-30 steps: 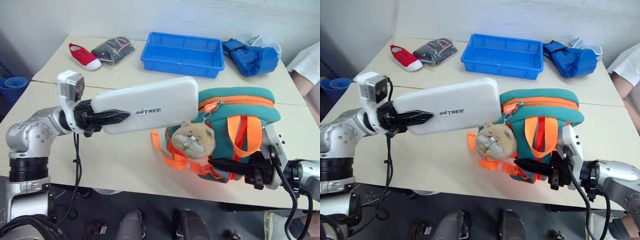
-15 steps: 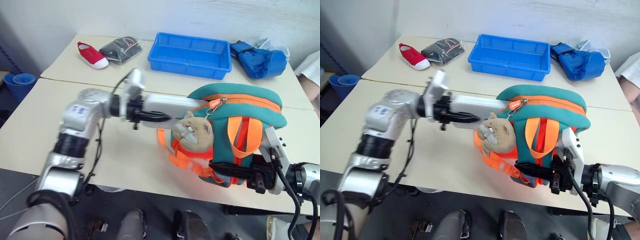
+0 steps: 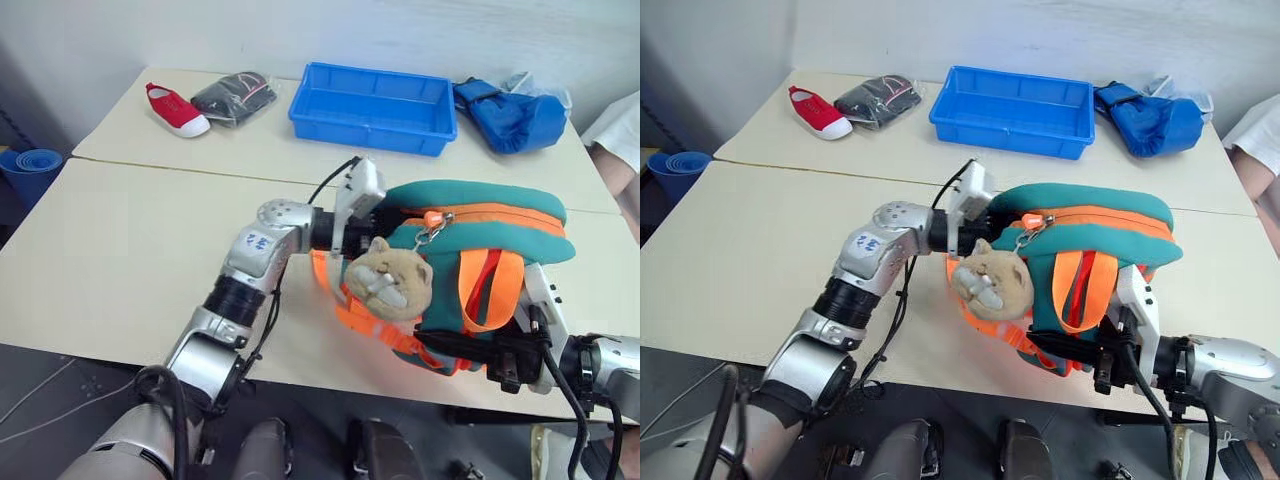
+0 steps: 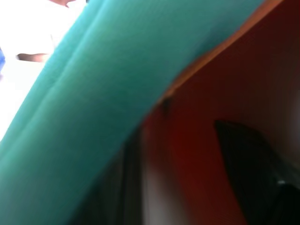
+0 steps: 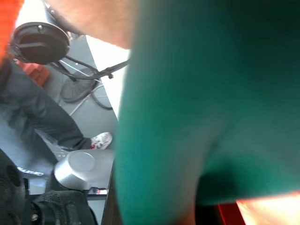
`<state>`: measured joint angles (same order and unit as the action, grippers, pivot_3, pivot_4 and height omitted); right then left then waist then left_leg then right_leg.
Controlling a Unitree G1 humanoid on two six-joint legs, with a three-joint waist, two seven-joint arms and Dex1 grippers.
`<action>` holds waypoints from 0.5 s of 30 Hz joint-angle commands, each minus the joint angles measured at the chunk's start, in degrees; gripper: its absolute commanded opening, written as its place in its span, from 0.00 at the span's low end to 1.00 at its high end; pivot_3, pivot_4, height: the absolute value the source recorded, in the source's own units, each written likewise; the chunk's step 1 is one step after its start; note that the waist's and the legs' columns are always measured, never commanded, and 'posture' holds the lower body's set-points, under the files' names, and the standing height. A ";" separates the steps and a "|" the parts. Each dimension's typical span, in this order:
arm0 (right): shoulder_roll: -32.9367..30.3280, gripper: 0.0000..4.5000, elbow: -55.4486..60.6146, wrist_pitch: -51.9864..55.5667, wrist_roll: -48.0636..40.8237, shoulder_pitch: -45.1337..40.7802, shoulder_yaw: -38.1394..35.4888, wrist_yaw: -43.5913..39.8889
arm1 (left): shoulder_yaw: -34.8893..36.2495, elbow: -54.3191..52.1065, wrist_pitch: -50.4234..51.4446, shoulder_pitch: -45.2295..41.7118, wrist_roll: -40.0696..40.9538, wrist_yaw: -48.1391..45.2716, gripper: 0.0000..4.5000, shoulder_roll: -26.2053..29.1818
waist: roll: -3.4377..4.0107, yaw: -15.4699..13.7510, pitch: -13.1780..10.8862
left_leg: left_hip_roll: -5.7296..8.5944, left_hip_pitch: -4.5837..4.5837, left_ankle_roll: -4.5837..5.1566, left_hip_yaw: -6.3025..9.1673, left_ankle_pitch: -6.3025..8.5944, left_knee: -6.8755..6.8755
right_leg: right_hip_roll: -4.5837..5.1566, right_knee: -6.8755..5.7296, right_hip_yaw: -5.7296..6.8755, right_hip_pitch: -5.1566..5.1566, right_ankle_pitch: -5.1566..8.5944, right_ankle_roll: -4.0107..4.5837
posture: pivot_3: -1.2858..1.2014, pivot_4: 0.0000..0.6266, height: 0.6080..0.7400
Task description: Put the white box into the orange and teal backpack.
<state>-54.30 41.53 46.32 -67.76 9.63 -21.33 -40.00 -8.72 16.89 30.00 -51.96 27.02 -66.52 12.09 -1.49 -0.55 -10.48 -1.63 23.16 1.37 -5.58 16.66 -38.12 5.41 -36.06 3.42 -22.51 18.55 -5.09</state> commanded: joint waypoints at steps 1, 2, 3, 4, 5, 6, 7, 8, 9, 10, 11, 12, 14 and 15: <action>2.41 0.00 0.42 -0.37 0.69 0.31 1.02 3.22 | 8.46 4.41 2.86 -1.25 7.54 -10.82 0.96 7.28 | 0.02 0.55 0.00 | 0.00 0.00 -0.05 0.06 -0.03 -0.02 | 0.00 -0.05 0.08 -0.01 0.02 0.04 | 0.52 0.24 1.00; 3.06 0.00 0.49 -0.55 1.46 0.10 2.00 3.85 | 6.18 6.26 -1.79 -1.14 3.90 -15.71 0.96 11.23 | 0.02 0.75 0.00 | 0.00 -0.02 -0.08 0.07 -0.05 -0.02 | 0.00 -0.10 0.10 -0.01 0.03 0.06 | 0.52 0.24 1.00; 3.87 0.00 0.57 -0.70 2.20 -0.16 2.99 4.63 | 4.51 7.41 -6.53 -0.93 1.06 -19.94 0.96 14.38 | 0.02 0.81 0.00 | 0.01 -0.07 -0.12 0.06 -0.07 -0.01 | -0.01 -0.14 0.11 -0.01 0.05 0.09 | 0.52 0.24 1.00; 4.47 0.00 0.64 -0.78 2.69 -0.32 3.62 5.17 | 3.56 8.37 -9.64 -0.91 -0.53 -22.69 0.96 16.28 | 0.02 0.70 0.00 | 0.01 -0.09 -0.13 0.05 -0.08 0.01 | -0.04 -0.16 0.12 -0.01 0.07 0.13 | 0.52 0.24 1.00; 4.86 0.00 0.69 -0.83 3.06 -0.41 4.04 5.52 | 3.39 8.95 -11.54 -0.98 -1.07 -24.23 0.96 17.11 | 0.02 0.53 0.00 | 0.03 -0.10 -0.15 0.05 -0.08 0.04 | -0.04 -0.18 0.15 -0.02 0.09 0.17 | 0.52 0.24 1.00; 5.01 0.00 0.74 -0.90 3.79 -0.67 4.54 5.70 | 3.07 7.24 -12.93 -0.28 -0.31 -25.18 0.96 18.31 | 0.03 0.29 0.00 | 0.04 -0.08 -0.13 0.06 -0.08 0.03 | -0.01 -0.16 0.16 -0.01 0.10 0.18 | 0.52 0.24 1.00; 5.07 0.00 0.79 -0.92 4.35 -0.81 4.84 5.71 | 2.71 5.97 -13.81 0.24 0.34 -25.64 0.96 19.12 | 0.02 -0.16 0.00 | 0.07 -0.05 -0.11 0.11 -0.07 0.03 | 0.04 -0.13 0.19 0.02 0.10 0.18 | 0.52 0.24 1.00; 5.14 0.00 0.77 -0.94 4.70 -1.01 5.08 5.73 | 3.24 4.08 -13.95 1.02 0.98 -25.77 0.96 19.37 | 0.02 -0.49 0.00 | 0.11 -0.02 -0.05 0.17 -0.04 0.00 | 0.12 -0.11 0.22 0.03 0.10 0.17 | 0.52 0.24 1.00; 5.19 0.00 0.68 -0.98 4.87 -1.22 5.26 5.75 | 4.03 1.86 -13.83 1.93 2.11 -24.98 0.96 19.18 | 0.02 -0.68 0.00 | 0.12 0.00 0.01 0.16 0.00 -0.03 | 0.17 -0.06 0.19 0.06 0.08 0.14 | 0.52 0.24 1.00; 5.25 0.00 0.43 -1.10 5.17 -1.63 5.54 5.84 | 4.97 -2.18 -13.73 3.71 3.67 -23.10 0.96 18.28 | 0.02 -0.74 0.00 | 0.13 0.03 0.04 0.16 0.02 -0.04 | 0.19 -0.03 0.18 0.06 0.06 0.11 | 0.52 0.24 1.00; 5.26 0.00 0.20 -1.21 5.40 -1.96 5.76 5.88 | 5.57 -5.17 -13.62 5.02 4.79 -21.66 0.96 17.64 | 0.03 -0.72 0.00 | 0.14 0.06 0.07 0.16 0.04 -0.04 | 0.21 -0.01 0.17 0.07 0.04 0.08 | 0.52 0.24 1.00; 5.17 0.00 0.00 -1.23 5.70 -2.35 6.01 5.80 | 5.16 -9.41 -14.04 7.14 4.90 -20.43 0.96 17.53 | 0.02 -0.71 0.00 | 0.14 0.07 0.10 0.16 0.06 -0.04 | 0.22 -0.02 0.15 0.09 0.04 0.07 | 0.52 0.24 1.00; 4.98 0.00 -0.41 -1.15 5.92 -2.95 6.15 5.48 | 4.88 -15.94 -13.69 10.31 5.25 -17.12 0.96 16.36 | 0.02 -0.65 0.00 | 0.13 0.08 0.11 0.17 0.06 -0.03 | 0.21 -0.02 0.16 0.11 0.03 0.05 | 0.52 0.24 1.00; 4.95 0.00 -0.57 -1.09 5.96 -3.15 6.15 5.33 | 5.05 -18.08 -13.00 11.36 5.71 -15.71 0.96 15.75 | 0.02 -0.53 0.00 | 0.13 0.06 0.10 0.17 0.06 -0.03 | 0.20 -0.02 0.16 0.11 0.03 0.05 | 0.52 0.24 1.00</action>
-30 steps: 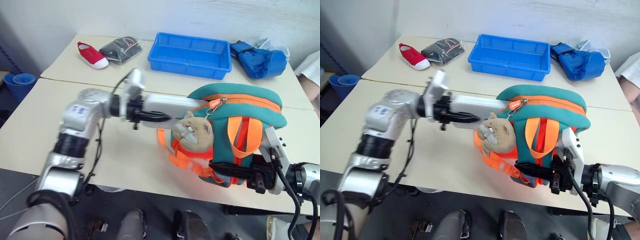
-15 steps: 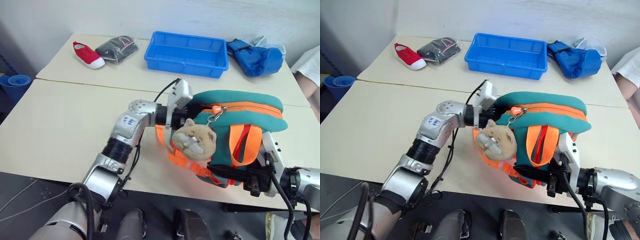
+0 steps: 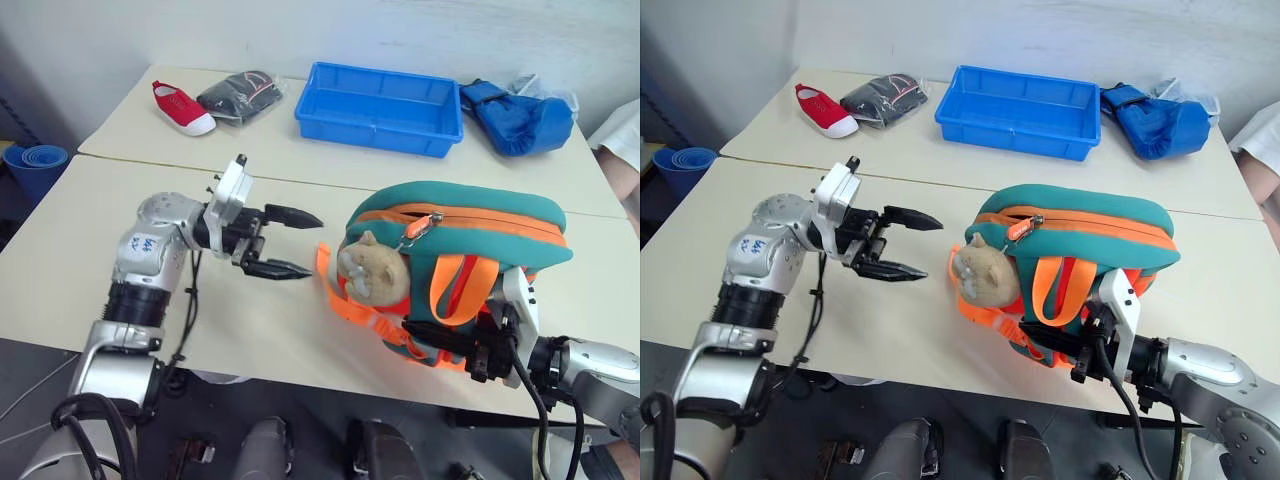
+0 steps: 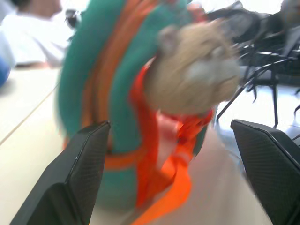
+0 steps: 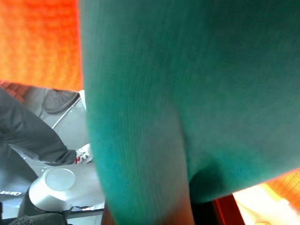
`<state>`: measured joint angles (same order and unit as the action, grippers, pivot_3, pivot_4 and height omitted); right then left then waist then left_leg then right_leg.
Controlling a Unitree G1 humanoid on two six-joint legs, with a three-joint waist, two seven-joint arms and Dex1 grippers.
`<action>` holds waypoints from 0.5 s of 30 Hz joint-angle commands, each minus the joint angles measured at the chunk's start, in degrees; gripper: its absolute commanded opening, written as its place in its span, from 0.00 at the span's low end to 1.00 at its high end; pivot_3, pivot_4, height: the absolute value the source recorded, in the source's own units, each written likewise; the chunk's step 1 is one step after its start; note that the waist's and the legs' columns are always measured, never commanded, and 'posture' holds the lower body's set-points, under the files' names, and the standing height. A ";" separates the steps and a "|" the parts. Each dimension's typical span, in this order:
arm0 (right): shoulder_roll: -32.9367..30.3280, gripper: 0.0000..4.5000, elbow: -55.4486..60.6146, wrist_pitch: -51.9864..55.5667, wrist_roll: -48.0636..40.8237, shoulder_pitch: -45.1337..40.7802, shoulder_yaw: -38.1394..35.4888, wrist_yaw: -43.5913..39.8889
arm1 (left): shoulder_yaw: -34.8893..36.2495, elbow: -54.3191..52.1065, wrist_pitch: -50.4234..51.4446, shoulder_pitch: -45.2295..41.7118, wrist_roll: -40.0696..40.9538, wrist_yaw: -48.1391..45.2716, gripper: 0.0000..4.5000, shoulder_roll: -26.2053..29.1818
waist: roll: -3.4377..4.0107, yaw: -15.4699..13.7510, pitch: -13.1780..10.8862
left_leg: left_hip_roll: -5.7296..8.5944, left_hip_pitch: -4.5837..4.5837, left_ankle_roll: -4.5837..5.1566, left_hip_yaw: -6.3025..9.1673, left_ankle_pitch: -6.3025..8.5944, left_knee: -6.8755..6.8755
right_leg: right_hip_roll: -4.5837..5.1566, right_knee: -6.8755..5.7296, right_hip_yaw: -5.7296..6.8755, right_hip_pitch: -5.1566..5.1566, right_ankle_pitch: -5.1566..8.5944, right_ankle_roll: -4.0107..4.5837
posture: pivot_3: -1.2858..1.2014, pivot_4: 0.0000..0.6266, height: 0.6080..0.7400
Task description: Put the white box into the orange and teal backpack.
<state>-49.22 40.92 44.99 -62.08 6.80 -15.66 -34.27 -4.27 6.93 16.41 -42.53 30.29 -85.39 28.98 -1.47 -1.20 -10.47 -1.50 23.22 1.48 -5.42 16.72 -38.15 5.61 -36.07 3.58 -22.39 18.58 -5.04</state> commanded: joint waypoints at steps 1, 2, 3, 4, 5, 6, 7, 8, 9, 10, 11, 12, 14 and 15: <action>-0.14 0.00 -0.10 0.29 0.32 -0.48 0.49 -0.54 | 0.71 -9.48 1.55 2.53 2.86 4.28 0.96 -1.56 | 0.00 0.18 0.00 | -0.02 -0.01 -0.02 0.00 -0.02 0.00 | -0.03 0.00 -0.01 -0.01 0.00 0.00 | 0.52 0.24 1.00; -0.23 0.00 -0.32 0.36 0.42 -0.85 0.75 -0.85 | -0.14 -11.09 1.07 3.62 2.28 5.01 0.96 -2.25 | 0.00 0.26 0.00 | -0.02 -0.03 -0.04 0.00 -0.03 -0.01 | -0.04 0.02 -0.01 -0.01 0.00 0.00 | 0.52 0.24 1.00; -0.39 0.00 -0.49 0.46 0.50 -1.25 1.03 -1.21 | -1.14 -12.13 0.16 4.40 1.07 5.96 0.96 -2.96 | 0.00 0.34 0.00 | -0.03 -0.05 -0.07 0.00 -0.05 -0.01 | -0.06 0.01 -0.01 -0.01 0.00 0.00 | 0.52 0.24 1.00; -0.48 0.00 -0.64 0.57 0.51 -1.68 1.28 -1.40 | -2.01 -12.47 -1.07 4.87 -0.61 7.71 0.96 -4.01 | 0.02 0.42 0.01 | -0.03 -0.07 -0.08 -0.01 -0.06 -0.01 | -0.08 -0.01 -0.01 0.00 0.00 0.00 | 0.52 0.24 1.00; -0.46 0.00 -0.77 0.68 0.45 -2.14 1.46 -1.48 | -2.90 -12.40 -2.31 5.16 -2.12 9.15 0.96 -5.06 | 0.02 0.39 0.01 | -0.04 -0.15 -0.08 0.00 -0.08 0.00 | -0.09 -0.05 -0.01 0.04 0.00 0.01 | 0.52 0.24 1.00; -0.38 0.00 -0.88 0.72 0.47 -2.47 1.59 -1.53 | -3.47 -11.71 -4.11 5.15 -3.86 10.98 0.96 -6.28 | 0.02 0.38 0.01 | -0.03 -0.16 -0.07 0.00 -0.08 -0.01 | -0.08 -0.08 -0.01 0.04 0.00 0.01 | 0.52 0.24 1.00; -0.34 0.00 -0.93 0.79 0.49 -2.77 1.70 -1.54 | -4.02 -10.88 -5.46 5.03 -5.96 13.46 0.96 -7.41 | 0.02 0.32 0.01 | -0.03 -0.16 -0.05 0.00 -0.08 -0.01 | -0.08 -0.07 0.00 0.04 0.00 0.01 | 0.52 0.24 1.00; -0.37 0.00 -0.93 0.86 0.52 -3.03 1.79 -1.57 | -4.09 -10.10 -7.51 4.89 -7.22 15.11 0.96 -8.68 | 0.02 0.32 0.01 | -0.02 -0.15 -0.05 0.00 -0.08 -0.01 | -0.08 -0.07 -0.01 0.04 0.00 0.01 | 0.52 0.24 1.00; -0.42 0.00 -0.90 0.95 0.45 -3.24 1.78 -1.54 | -3.99 -9.45 -9.02 4.70 -8.59 17.46 0.96 -9.88 | 0.02 0.31 0.01 | -0.01 -0.15 -0.05 0.00 -0.08 -0.01 | -0.08 -0.06 -0.01 0.04 0.00 0.01 | 0.52 0.24 1.00; -0.48 0.00 -0.84 1.08 0.28 -3.43 1.70 -1.48 | -3.90 -9.23 -9.53 4.66 -8.96 18.81 0.96 -10.75 | 0.02 0.31 0.01 | -0.01 -0.15 -0.04 -0.01 -0.08 -0.01 | -0.08 -0.06 -0.01 0.03 0.00 0.01 | 0.52 0.24 1.00; -0.52 0.00 -0.76 1.23 0.08 -3.55 1.55 -1.41 | -3.88 -9.25 -9.79 4.75 -8.92 19.57 0.96 -11.48 | 0.02 0.32 0.01 | -0.01 -0.13 -0.04 -0.01 -0.08 0.00 | -0.08 -0.05 -0.01 0.03 0.00 0.01 | 0.52 0.24 1.00; -0.55 0.00 -0.68 1.39 -0.12 -3.67 1.39 -1.33 | -4.02 -9.39 -9.63 4.92 -8.89 20.01 0.92 -11.85 | 0.02 0.31 0.01 | -0.02 -0.10 -0.04 -0.01 -0.08 0.00 | -0.09 -0.05 0.00 0.00 0.00 0.00 | 0.52 0.24 1.00; -0.47 0.00 -0.70 1.68 -0.30 -4.01 1.26 -1.20 | -4.92 -9.85 -9.47 5.70 -8.85 19.99 0.84 -12.23 | 0.02 0.30 0.01 | -0.02 -0.10 -0.05 0.00 -0.08 0.00 | -0.09 -0.06 0.01 -0.01 0.00 0.01 | 0.52 0.24 1.00; -0.39 0.00 -0.65 1.79 -0.40 -4.09 1.14 -1.06 | -5.81 -10.52 -9.60 6.26 -8.44 18.46 0.78 -11.86 | 0.02 0.31 0.01 | -0.03 -0.10 -0.05 0.00 -0.08 0.00 | -0.09 -0.05 0.01 -0.01 0.00 0.01 | 0.52 0.24 1.00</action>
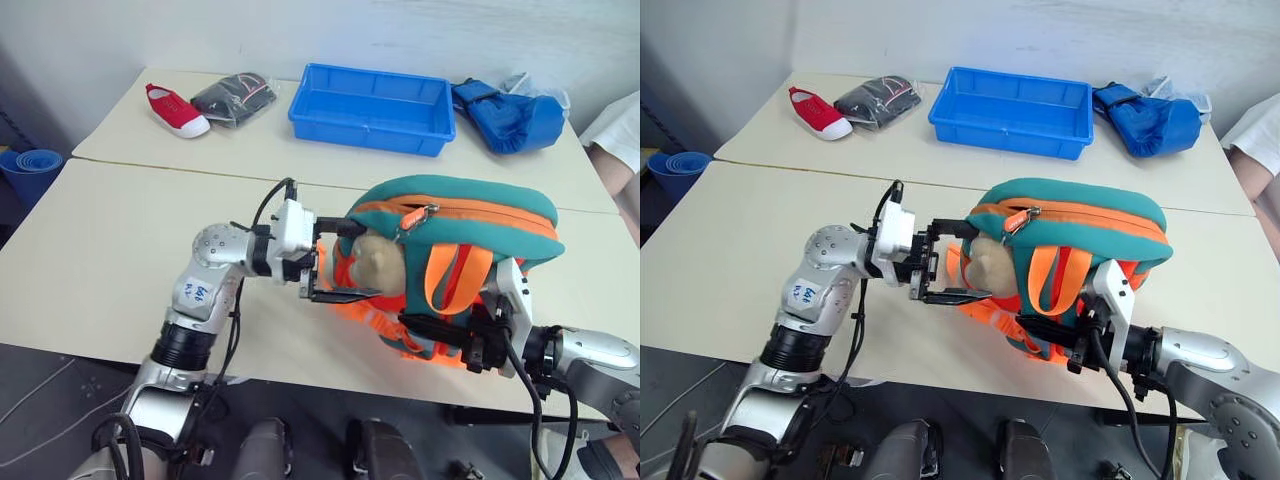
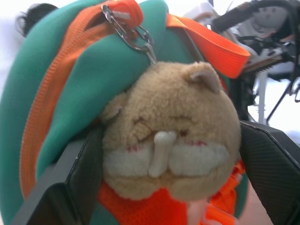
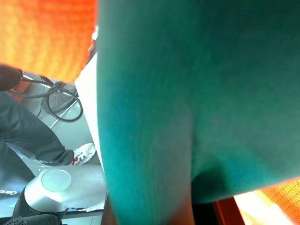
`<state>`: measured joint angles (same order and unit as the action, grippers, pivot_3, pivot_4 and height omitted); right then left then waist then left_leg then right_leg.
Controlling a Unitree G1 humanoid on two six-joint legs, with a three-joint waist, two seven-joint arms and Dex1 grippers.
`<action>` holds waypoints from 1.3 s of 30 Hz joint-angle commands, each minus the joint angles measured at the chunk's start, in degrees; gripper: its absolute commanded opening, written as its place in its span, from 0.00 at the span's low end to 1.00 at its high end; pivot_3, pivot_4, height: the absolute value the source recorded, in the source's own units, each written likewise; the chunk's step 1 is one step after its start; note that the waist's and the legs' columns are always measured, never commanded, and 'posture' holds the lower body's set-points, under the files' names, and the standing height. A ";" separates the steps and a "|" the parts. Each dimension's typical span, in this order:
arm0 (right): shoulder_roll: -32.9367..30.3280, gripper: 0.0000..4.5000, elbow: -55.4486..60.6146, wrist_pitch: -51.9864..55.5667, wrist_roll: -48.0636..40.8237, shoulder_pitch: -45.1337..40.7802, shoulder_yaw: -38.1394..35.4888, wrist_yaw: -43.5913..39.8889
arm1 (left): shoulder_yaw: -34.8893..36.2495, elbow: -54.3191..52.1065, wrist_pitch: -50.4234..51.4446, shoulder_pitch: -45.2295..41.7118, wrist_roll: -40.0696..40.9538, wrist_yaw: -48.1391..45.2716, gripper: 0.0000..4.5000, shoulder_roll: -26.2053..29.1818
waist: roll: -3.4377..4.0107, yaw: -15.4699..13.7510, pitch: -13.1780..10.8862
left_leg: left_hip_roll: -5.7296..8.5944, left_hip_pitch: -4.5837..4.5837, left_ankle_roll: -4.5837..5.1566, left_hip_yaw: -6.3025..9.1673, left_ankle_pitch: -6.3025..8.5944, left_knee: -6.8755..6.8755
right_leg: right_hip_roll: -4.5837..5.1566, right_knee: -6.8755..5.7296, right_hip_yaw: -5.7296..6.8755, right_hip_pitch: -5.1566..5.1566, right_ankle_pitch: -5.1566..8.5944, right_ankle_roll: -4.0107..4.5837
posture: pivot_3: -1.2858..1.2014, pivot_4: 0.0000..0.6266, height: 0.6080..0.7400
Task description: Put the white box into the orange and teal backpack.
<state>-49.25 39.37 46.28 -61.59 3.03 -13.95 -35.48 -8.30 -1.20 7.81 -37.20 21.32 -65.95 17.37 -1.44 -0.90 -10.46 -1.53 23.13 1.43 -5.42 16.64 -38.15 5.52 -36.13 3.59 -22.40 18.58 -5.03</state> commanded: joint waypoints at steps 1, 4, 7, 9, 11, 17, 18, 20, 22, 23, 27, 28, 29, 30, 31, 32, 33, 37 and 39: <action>-0.31 0.00 0.98 0.59 -0.97 -0.36 -0.70 0.29 | -2.21 -2.70 -1.21 1.18 0.94 -2.18 0.71 0.13 | 0.00 0.01 0.00 | 0.00 -0.01 0.00 -0.01 0.00 0.00 | 0.00 0.00 0.00 0.01 0.00 0.00 | 0.52 0.24 1.00; -0.17 0.00 1.18 0.71 -1.20 -0.25 -1.20 0.60 | -1.78 -1.77 -0.90 0.09 1.92 -3.79 0.53 1.14 | 0.00 0.04 0.00 | 0.00 -0.01 0.00 0.00 0.00 -0.01 | 0.00 -0.01 0.00 0.01 0.00 0.00 | 0.52 0.24 1.00; -0.23 0.00 1.48 0.81 -2.60 0.56 -3.26 1.03 | 0.32 1.04 0.85 -3.16 4.21 -9.37 0.34 5.54 | 0.00 0.10 0.00 | -0.01 -0.02 0.00 0.00 0.00 -0.01 | 0.00 -0.02 -0.01 0.01 0.00 0.00 | 0.52 0.24 1.00; -0.41 0.00 1.25 0.80 -5.31 1.97 -7.15 1.11 | 3.47 7.28 3.08 -9.51 4.22 -11.22 0.30 9.95 | 0.00 0.15 0.00 | 0.00 -0.02 0.00 -0.01 0.00 -0.01 | 0.00 0.00 -0.01 0.02 0.00 0.00 | 0.52 0.24 1.00; -0.67 0.00 0.91 0.94 -8.47 3.39 -10.87 0.47 | 5.15 11.50 7.81 -15.05 6.35 -12.52 0.30 12.97 | 0.01 0.15 -0.01 | -0.03 0.04 -0.03 0.00 -0.03 -0.02 | -0.09 -0.09 0.05 -0.09 0.00 0.04 | 0.52 0.24 1.00; -1.83 0.00 0.09 1.65 -12.80 10.26 -21.34 -1.51 | 6.79 26.54 18.05 -26.41 6.87 -15.18 0.30 17.73 | 0.01 -0.41 -0.01 | 0.03 0.09 0.04 -0.01 0.01 0.01 | -0.09 -0.21 0.08 -0.05 0.00 0.02 | 0.52 0.24 1.00; -1.57 0.00 -0.01 1.34 -13.07 11.13 -22.31 -1.42 | 5.69 29.15 17.00 -26.61 4.83 -15.49 0.30 18.26 | 0.02 -0.46 -0.01 | 0.04 0.09 0.04 -0.02 0.01 0.01 | -0.10 -0.18 0.08 -0.04 0.00 0.01 | 0.52 0.24 1.00; -0.64 0.00 -0.14 0.53 -13.79 12.24 -23.62 -1.04 | 4.57 33.53 16.60 -26.61 2.36 -15.33 0.30 18.55 | 0.01 -0.46 -0.01 | 0.10 0.07 0.05 -0.05 0.02 0.00 | -0.10 -0.23 0.11 -0.05 -0.01 0.01 | 0.52 0.24 1.00; 0.49 0.00 -0.01 -0.41 -14.61 12.77 -24.11 -0.24 | 3.96 36.90 18.23 -26.01 1.11 -14.43 0.30 18.17 | 0.00 -0.45 -0.02 | 0.09 0.07 0.06 -0.06 0.01 -0.04 | -0.12 -0.28 0.11 -0.06 -0.01 0.00 | 0.52 0.24 1.00; 1.33 0.00 0.13 -0.99 -14.74 12.89 -24.10 0.35 | 3.01 38.25 16.99 -24.88 -0.32 -14.33 0.30 17.97 | 0.00 -0.44 -0.02 | 0.08 0.08 0.06 -0.05 0.01 -0.04 | -0.11 -0.29 0.10 -0.06 -0.01 0.00 | 0.52 0.24 1.00; 4.62 0.00 1.32 -2.86 -14.57 13.28 -22.27 2.23 | -1.75 37.85 10.38 -16.94 -5.72 -12.53 0.30 14.29 | 0.03 -0.43 0.00 | 0.06 0.06 0.05 -0.06 0.01 -0.02 | -0.07 -0.29 0.01 -0.07 -0.01 0.00 | 0.52 0.24 1.00; 5.08 0.00 1.58 -3.14 -14.49 13.35 -21.79 2.51 | -2.07 36.68 9.62 -14.93 -5.94 -11.96 0.30 12.88 | 0.04 -0.43 0.01 | 0.07 0.04 0.05 -0.06 0.01 -0.01 | -0.04 -0.28 -0.01 -0.05 -0.01 0.00 | 0.52 0.24 1.00; 5.39 0.00 1.78 -3.33 -14.27 13.28 -21.30 2.77 | -2.08 35.47 8.21 -13.10 -5.88 -11.84 0.30 11.56 | 0.04 -0.42 0.01 | 0.08 0.04 0.05 -0.07 0.01 -0.02 | 0.00 -0.32 -0.02 -0.06 -0.01 0.00 | 0.52 0.24 1.00; 5.76 0.00 2.06 -3.54 -13.93 13.18 -20.57 3.00 | -2.16 33.16 6.90 -10.66 -5.61 -11.43 0.30 9.91 | 0.02 -0.42 0.00 | 0.08 0.06 0.05 -0.07 0.01 -0.04 | 0.02 -0.32 -0.03 -0.07 -0.01 0.00 | 0.52 0.24 1.00; 6.01 0.00 2.29 -3.72 -13.72 13.14 -20.07 3.20 | -2.20 31.58 5.93 -9.06 -5.56 -11.21 0.30 8.92 | 0.00 -0.44 -0.01 | 0.07 0.09 0.06 -0.06 0.01 -0.07 | 0.02 -0.33 -0.03 -0.09 -0.01 0.00 | 0.52 0.24 1.00; 6.69 0.00 2.65 -4.28 -13.12 12.26 -18.71 3.95 | -1.63 29.81 4.09 -7.33 -4.96 -10.83 0.30 7.49 | -0.03 -0.52 0.00 | 0.06 0.13 0.06 -0.04 0.01 -0.08 | 0.03 -0.31 -0.03 -0.11 -0.01 0.00 | 0.52 0.24 1.00; 7.71 0.00 2.83 -5.34 -11.90 10.99 -17.16 4.64 | -1.07 28.22 4.45 -5.99 -4.50 -9.48 0.30 6.33 | -0.03 -0.56 0.00 | 0.04 0.13 0.06 0.01 0.01 -0.08 | 0.04 -0.29 -0.01 -0.08 -0.01 0.00 | 0.52 0.24 1.00; 13.50 0.00 2.23 -10.15 -3.08 4.19 -8.00 7.29 | 1.07 25.59 2.37 -3.48 -4.68 -5.11 0.35 4.65 | 0.01 -0.39 -0.01 | 0.09 0.07 0.05 -0.04 0.01 -0.08 | 0.10 -0.27 -0.06 -0.11 -0.01 0.00 | 0.52 0.24 1.00; 14.50 0.15 1.03 -12.91 3.71 2.56 -4.71 6.41 | 2.63 24.61 4.26 -3.67 -3.10 -5.58 0.45 5.68 | 0.03 -0.21 -0.01 | 0.06 0.08 0.02 -0.04 -0.01 -0.08 | 0.06 -0.30 -0.05 -0.17 -0.01 0.00 | 0.52 0.24 1.00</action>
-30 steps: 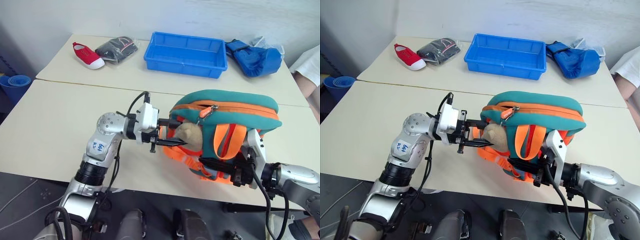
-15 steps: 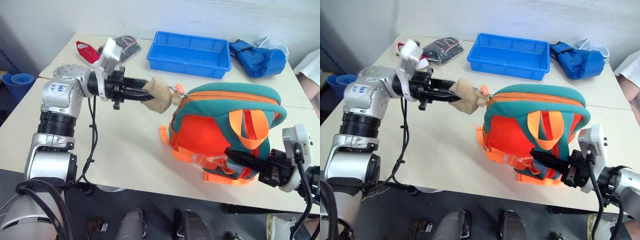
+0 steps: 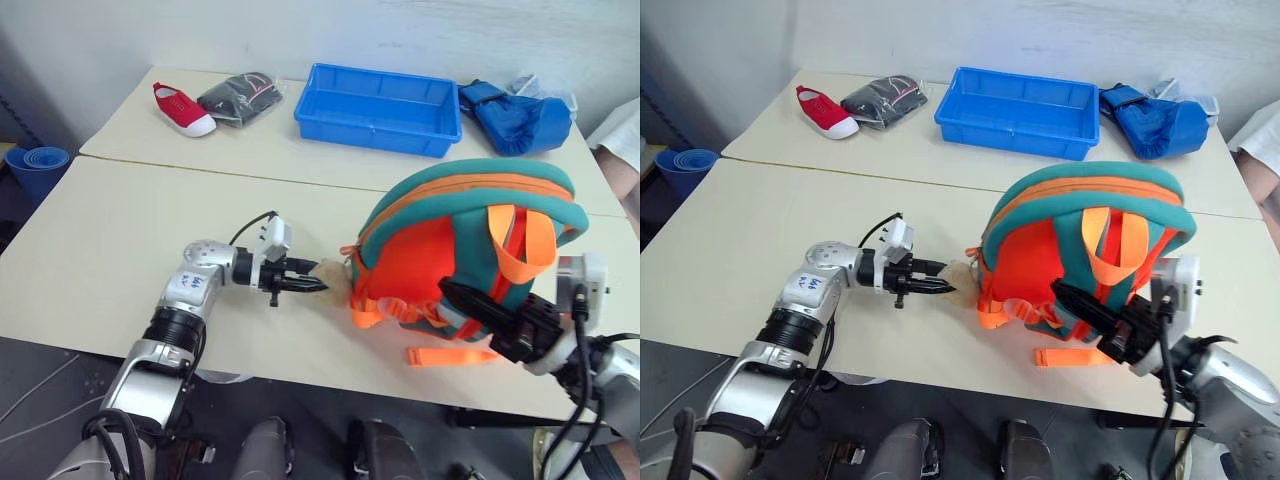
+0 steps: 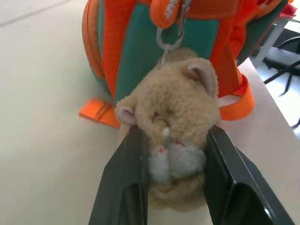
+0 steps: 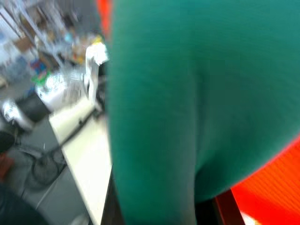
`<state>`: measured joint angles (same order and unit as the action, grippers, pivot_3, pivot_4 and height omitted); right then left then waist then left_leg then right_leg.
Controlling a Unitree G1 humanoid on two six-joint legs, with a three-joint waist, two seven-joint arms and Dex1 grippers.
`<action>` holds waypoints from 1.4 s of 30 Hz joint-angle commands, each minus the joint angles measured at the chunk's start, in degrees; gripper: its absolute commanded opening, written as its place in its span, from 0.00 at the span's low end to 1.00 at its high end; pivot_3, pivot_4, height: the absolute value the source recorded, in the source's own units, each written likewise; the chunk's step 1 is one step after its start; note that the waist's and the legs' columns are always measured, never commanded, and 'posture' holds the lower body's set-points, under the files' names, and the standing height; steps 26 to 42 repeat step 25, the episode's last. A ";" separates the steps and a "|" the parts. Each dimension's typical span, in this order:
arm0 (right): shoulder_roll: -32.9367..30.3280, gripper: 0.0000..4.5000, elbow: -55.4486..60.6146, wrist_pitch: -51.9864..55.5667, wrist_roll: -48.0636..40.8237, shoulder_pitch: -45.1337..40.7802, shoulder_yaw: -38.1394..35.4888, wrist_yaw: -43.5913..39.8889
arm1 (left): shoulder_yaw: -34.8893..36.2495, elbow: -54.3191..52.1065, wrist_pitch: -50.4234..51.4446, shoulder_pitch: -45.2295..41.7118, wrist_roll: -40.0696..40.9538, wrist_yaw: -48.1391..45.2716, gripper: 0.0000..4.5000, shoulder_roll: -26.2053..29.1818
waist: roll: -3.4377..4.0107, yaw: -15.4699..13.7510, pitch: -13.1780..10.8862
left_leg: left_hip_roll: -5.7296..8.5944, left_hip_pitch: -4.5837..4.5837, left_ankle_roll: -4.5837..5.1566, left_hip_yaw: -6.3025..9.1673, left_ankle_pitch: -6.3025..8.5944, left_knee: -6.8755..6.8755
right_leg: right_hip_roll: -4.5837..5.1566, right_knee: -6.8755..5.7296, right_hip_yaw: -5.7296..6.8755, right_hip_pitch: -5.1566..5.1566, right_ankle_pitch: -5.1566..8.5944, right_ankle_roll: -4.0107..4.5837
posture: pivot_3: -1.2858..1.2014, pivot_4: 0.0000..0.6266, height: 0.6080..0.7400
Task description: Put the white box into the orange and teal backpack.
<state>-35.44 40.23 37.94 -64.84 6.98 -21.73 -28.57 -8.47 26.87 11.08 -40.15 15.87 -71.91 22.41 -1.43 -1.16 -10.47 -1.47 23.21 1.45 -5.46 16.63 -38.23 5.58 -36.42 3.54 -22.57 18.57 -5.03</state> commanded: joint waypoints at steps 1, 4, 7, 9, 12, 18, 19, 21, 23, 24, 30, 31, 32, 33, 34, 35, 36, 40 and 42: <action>0.81 0.21 -0.14 -5.69 9.28 -1.50 3.79 -1.21 | 3.22 -3.85 1.18 -0.75 2.72 0.06 0.51 1.00 | 0.02 0.09 -0.01 | 0.01 0.01 0.00 -0.02 0.00 0.02 | -0.01 -0.07 -0.01 -0.02 0.00 0.01 | 0.52 0.24 1.00; -0.87 0.45 -1.83 -12.22 19.16 1.65 2.91 -5.05 | 5.98 -5.48 2.27 0.83 3.78 -3.37 0.74 7.15 | 0.02 0.11 -0.01 | -0.01 0.01 -0.02 -0.03 -0.01 0.07 | -0.08 -0.10 0.03 -0.02 0.01 0.01 | 0.52 0.24 1.00; -4.30 0.62 -2.54 -13.74 20.64 8.00 -1.67 -11.96 | 7.97 -7.51 0.78 5.63 4.37 -7.29 0.88 13.35 | 0.10 0.57 0.03 | -0.01 0.01 -0.02 -0.08 -0.01 0.10 | -0.10 -0.07 0.03 -0.02 0.01 0.01 | 0.52 0.24 1.00; -6.56 0.77 -3.00 -16.52 22.78 11.97 -4.24 -16.91 | 8.82 -8.97 -1.31 8.45 4.11 -7.89 1.00 15.75 | 0.12 0.67 0.04 | -0.01 -0.07 -0.02 -0.12 0.00 0.20 | -0.08 -0.02 0.00 0.02 0.01 0.01 | 0.52 0.24 1.00; -9.43 0.99 -5.97 -21.61 26.90 18.64 -10.17 -25.04 | 13.89 -12.66 -7.31 15.98 3.72 -4.21 1.00 18.20 | 0.13 0.58 0.04 | 0.02 -0.13 0.10 -0.11 0.07 0.10 | 0.02 0.01 -0.01 0.12 0.01 0.01 | 0.52 0.24 1.00; -10.17 0.99 -17.73 -31.40 33.48 23.10 -17.09 -33.40 | 19.25 -20.47 -16.62 31.21 0.65 1.89 1.00 19.65 | 0.09 1.02 0.06 | -0.04 -0.30 0.16 -0.01 0.20 0.26 | 0.10 0.34 -0.02 0.26 0.01 0.02 | 0.52 0.24 1.00; -10.67 0.99 -20.67 -33.39 35.02 22.66 -17.18 -34.43 | 19.60 -21.21 -17.38 33.00 -0.08 3.28 1.00 19.63 | 0.09 1.14 0.06 | -0.06 -0.30 0.12 0.00 0.21 0.27 | 0.09 0.36 -0.01 0.24 0.01 0.03 | 0.52 0.24 1.00; -11.77 0.99 -27.96 -37.89 37.90 19.92 -16.61 -35.81 | 20.19 -22.47 -17.64 35.29 0.16 4.55 1.00 19.74 | 0.11 1.27 0.05 | -0.06 -0.39 0.10 -0.02 0.25 0.30 | 0.09 0.34 -0.05 0.28 0.01 0.03 | 0.52 0.24 1.00; -12.61 0.99 -33.97 -41.41 39.90 16.68 -15.17 -36.68 | 20.62 -23.62 -16.78 36.51 1.06 5.52 1.00 19.81 | 0.17 1.36 0.01 | -0.07 -0.63 0.10 -0.03 0.34 0.31 | 0.10 0.38 -0.05 0.51 0.01 0.07 | 0.52 0.24 1.00; -12.75 0.99 -35.68 -42.13 40.33 15.60 -14.51 -37.00 | 20.76 -24.10 -16.51 36.92 1.50 5.91 1.00 19.82 | 0.18 1.37 0.01 | -0.09 -0.94 0.11 -0.03 0.44 0.41 | 0.10 0.46 -0.05 0.78 0.05 0.14 | 0.52 0.24 1.00; -12.67 0.99 -36.94 -43.38 40.90 14.75 -13.90 -37.29 | 20.67 -24.87 -16.07 37.53 1.43 6.04 1.00 20.25 | 0.18 1.37 0.01 | -0.12 -1.09 0.03 -0.03 0.49 0.47 | 0.10 0.49 -0.05 0.90 0.09 0.21 | 0.52 0.24 1.00; -12.67 0.99 -36.94 -43.38 40.90 14.75 -13.90 -37.29 | 20.67 -24.87 -16.07 37.53 1.43 6.04 1.00 20.25 | 0.18 1.37 0.01 | -0.12 -1.09 0.03 -0.03 0.49 0.47 | 0.10 0.49 -0.05 0.90 0.09 0.21 | 0.52 0.24 1.00; -12.67 0.99 -36.94 -43.38 40.90 14.75 -13.90 -37.29 | 20.67 -24.87 -16.07 37.53 1.43 6.04 1.00 20.25 | 0.18 1.37 0.01 | -0.12 -1.09 0.03 -0.03 0.49 0.47 | 0.10 0.49 -0.05 0.90 0.09 0.21 | 0.52 0.24 1.00; -12.67 0.99 -36.94 -43.38 40.90 14.75 -13.90 -37.29 | 20.67 -24.87 -16.07 37.53 1.43 6.04 1.00 20.25 | 0.18 1.37 0.01 | -0.12 -1.09 0.03 -0.03 0.49 0.47 | 0.10 0.49 -0.05 0.90 0.09 0.21 | 0.52 0.24 1.00; -12.67 0.99 -36.94 -43.38 40.90 14.75 -13.90 -37.29 | 20.67 -24.87 -16.07 37.53 1.43 6.04 1.00 20.25 | 0.18 1.37 0.01 | -0.12 -1.09 0.03 -0.03 0.49 0.47 | 0.10 0.49 -0.05 0.90 0.09 0.21 | 0.52 0.24 1.00; -12.67 0.99 -36.94 -43.38 40.90 14.75 -13.90 -37.29 | 20.67 -24.87 -16.07 37.53 1.43 6.04 1.00 20.25 | 0.18 1.37 0.01 | -0.12 -1.09 0.03 -0.03 0.49 0.47 | 0.10 0.49 -0.05 0.90 0.09 0.21 | 0.52 0.24 1.00; -12.67 0.99 -36.94 -43.38 40.90 14.75 -13.90 -37.29 | 20.67 -24.87 -16.07 37.53 1.43 6.04 1.00 20.25 | 0.18 1.37 0.01 | -0.12 -1.09 0.03 -0.03 0.49 0.47 | 0.10 0.49 -0.05 0.90 0.09 0.21 | 0.52 0.24 1.00; -12.67 0.99 -36.94 -43.38 40.90 14.75 -13.90 -37.29 | 20.67 -24.87 -16.07 37.53 1.43 6.04 1.00 20.25 | 0.18 1.37 0.01 | -0.12 -1.09 0.03 -0.03 0.49 0.47 | 0.10 0.49 -0.05 0.90 0.09 0.21 | 0.52 0.24 1.00; -12.67 0.99 -36.94 -43.38 40.90 14.75 -13.90 -37.29 | 20.67 -24.87 -16.07 37.53 1.43 6.04 1.00 20.25 | 0.18 1.37 0.01 | -0.12 -1.09 0.03 -0.03 0.49 0.47 | 0.10 0.49 -0.05 0.90 0.09 0.21 | 0.52 0.24 1.00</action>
